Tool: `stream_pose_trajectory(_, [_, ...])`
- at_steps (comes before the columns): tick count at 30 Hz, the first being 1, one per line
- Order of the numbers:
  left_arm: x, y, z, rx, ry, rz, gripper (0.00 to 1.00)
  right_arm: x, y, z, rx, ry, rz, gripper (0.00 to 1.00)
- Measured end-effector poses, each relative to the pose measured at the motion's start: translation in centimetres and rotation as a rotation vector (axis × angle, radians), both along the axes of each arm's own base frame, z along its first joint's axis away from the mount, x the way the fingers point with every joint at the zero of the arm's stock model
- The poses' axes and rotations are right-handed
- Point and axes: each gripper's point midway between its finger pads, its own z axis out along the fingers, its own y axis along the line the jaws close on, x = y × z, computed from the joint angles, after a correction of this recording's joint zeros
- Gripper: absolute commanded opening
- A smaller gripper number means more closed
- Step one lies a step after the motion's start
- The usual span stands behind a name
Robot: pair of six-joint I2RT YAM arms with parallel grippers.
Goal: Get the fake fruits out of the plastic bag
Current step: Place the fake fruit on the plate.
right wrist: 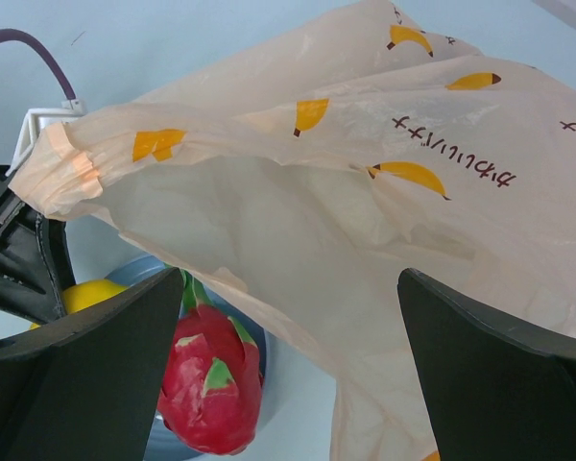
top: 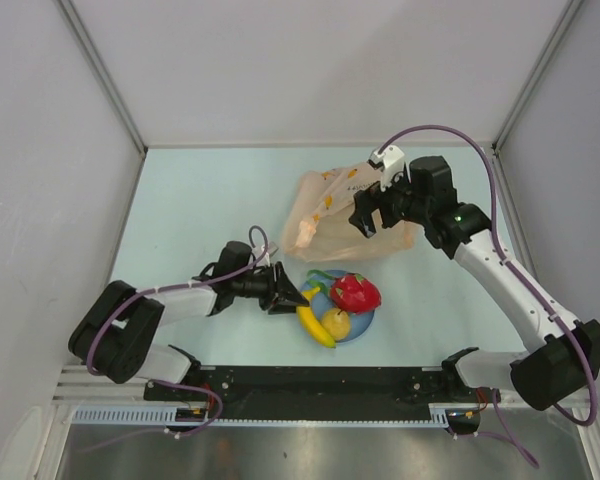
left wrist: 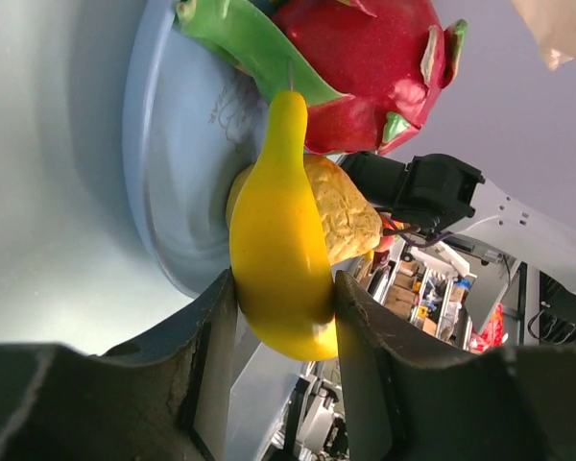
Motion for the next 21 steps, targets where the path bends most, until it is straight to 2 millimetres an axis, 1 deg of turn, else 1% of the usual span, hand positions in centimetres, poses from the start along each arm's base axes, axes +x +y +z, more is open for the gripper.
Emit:
stream_pose_trajectory(5, [0.2,-0.1,-0.5,0.024,0.003,0.015,0.0,-0.1,-0.3,0.5,0.007,-0.013,-0.007,1.0])
stream_pose_trajectory(8, [0.6,-0.1,-1.0,0.044,0.01,0.027,0.08,-0.1,-0.6,0.5,0.01,-0.009,-0.015,1.0])
stream_pose_trajectory(14, [2.0,-0.6,-1.0,0.066,-0.02,0.022,0.11,0.0,-1.1,-0.1,0.011,0.009,-0.033,1.0])
stream_pose_trajectory(15, [2.2,-0.7,-1.0,0.071,-0.027,0.019,0.14,0.0,-1.2,-0.3,0.01,0.013,-0.035,1.0])
stream_pose_trajectory(16, [2.4,-0.7,-1.1,0.076,-0.031,0.016,0.23,0.0,-1.2,-0.3,0.012,0.015,-0.037,1.0])
stream_pose_trajectory(18, [2.6,-0.7,-1.3,0.086,-0.035,0.013,0.34,0.0,-1.2,-0.3,0.012,0.016,-0.037,1.0])
stream_pose_trajectory(19, [2.6,-0.7,-1.4,0.093,-0.036,0.011,0.44,0.0,-1.2,-0.3,0.014,0.017,-0.038,1.0])
stream_pose_trajectory(20, [2.5,-0.6,-1.6,0.102,-0.034,0.009,0.48,0.0,-1.2,-0.3,0.015,0.018,-0.039,1.0])
stream_pose_trajectory(21, [2.5,-0.4,-1.9,0.113,-0.035,0.008,0.51,0.0,-1.2,-0.3,0.016,0.02,-0.04,1.0])
